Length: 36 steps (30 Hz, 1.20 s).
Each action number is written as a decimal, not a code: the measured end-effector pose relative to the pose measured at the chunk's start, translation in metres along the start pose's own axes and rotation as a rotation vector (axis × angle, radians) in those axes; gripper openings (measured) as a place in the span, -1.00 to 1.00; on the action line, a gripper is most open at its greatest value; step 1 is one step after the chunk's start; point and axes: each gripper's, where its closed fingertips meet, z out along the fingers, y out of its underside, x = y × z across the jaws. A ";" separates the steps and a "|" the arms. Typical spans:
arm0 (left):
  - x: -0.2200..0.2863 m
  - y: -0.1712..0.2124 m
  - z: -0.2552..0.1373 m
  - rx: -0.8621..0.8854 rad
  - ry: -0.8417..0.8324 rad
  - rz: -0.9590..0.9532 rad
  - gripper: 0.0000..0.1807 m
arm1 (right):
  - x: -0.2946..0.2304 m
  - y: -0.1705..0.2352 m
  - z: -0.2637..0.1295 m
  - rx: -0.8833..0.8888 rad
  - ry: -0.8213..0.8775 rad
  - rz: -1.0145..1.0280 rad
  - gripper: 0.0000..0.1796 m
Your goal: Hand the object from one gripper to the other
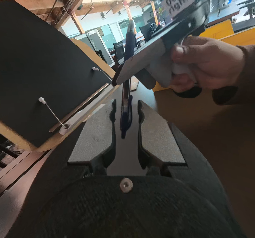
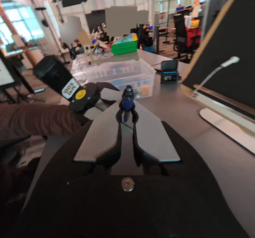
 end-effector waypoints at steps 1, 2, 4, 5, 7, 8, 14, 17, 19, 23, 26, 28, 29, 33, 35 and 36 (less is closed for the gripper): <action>0.001 0.002 0.001 -0.016 -0.001 0.029 -0.88 | -0.008 0.001 0.004 -0.010 -0.022 -0.034 -0.93; 0.001 0.004 0.001 -0.033 0.000 0.066 -0.92 | -0.009 0.001 0.005 -0.015 0.000 -0.068 -0.93; -0.006 0.007 0.000 -0.061 -0.045 0.138 -0.93 | -0.007 0.003 0.004 -0.033 0.038 -0.127 -0.90; -0.013 0.008 -0.001 -0.077 -0.093 0.195 -0.92 | -0.007 0.005 0.002 -0.046 0.035 -0.136 -0.81; -0.029 0.011 -0.005 -0.112 -0.198 0.326 -0.93 | -0.008 0.007 -0.002 -0.066 -0.004 -0.109 -0.66; -0.036 0.013 -0.007 -0.136 -0.242 0.396 -0.93 | -0.008 0.006 -0.004 -0.068 -0.026 -0.079 -0.57; -0.065 0.035 -0.018 -0.326 -0.360 0.774 -0.93 | 0.025 -0.004 -0.028 -0.030 0.073 0.011 -0.32; -0.066 0.042 -0.017 -0.389 -0.352 0.842 -0.93 | 0.036 0.014 -0.029 -0.141 0.155 -0.055 -0.32; -0.059 0.053 -0.013 -0.454 -0.295 0.913 -0.93 | 0.042 0.032 -0.023 -0.260 0.236 -0.159 -0.31; -0.031 0.062 -0.003 -0.473 -0.172 1.108 -0.93 | 0.043 0.071 -0.008 -0.510 0.331 -0.407 -0.32; -0.017 0.061 0.000 -0.441 -0.121 1.108 -0.93 | 0.036 0.105 -0.001 -0.659 0.263 -0.439 -0.74; -0.016 0.066 -0.001 -0.458 -0.109 1.101 -0.93 | 0.035 0.113 0.001 -0.685 0.240 -0.430 -0.92; -0.016 0.068 -0.001 -0.465 -0.114 1.075 -0.93 | 0.035 0.113 0.002 -0.684 0.235 -0.409 -0.92; -0.026 0.057 -0.002 -0.425 -0.193 0.961 -0.83 | 0.044 0.105 -0.003 -0.616 0.217 -0.105 -0.93; -0.030 0.050 -0.005 -0.402 -0.223 0.959 -0.78 | 0.053 0.096 -0.010 -0.535 0.212 0.058 -0.93; -0.030 0.048 -0.006 -0.394 -0.234 0.976 -0.77 | 0.053 0.093 -0.013 -0.496 0.176 0.170 -0.93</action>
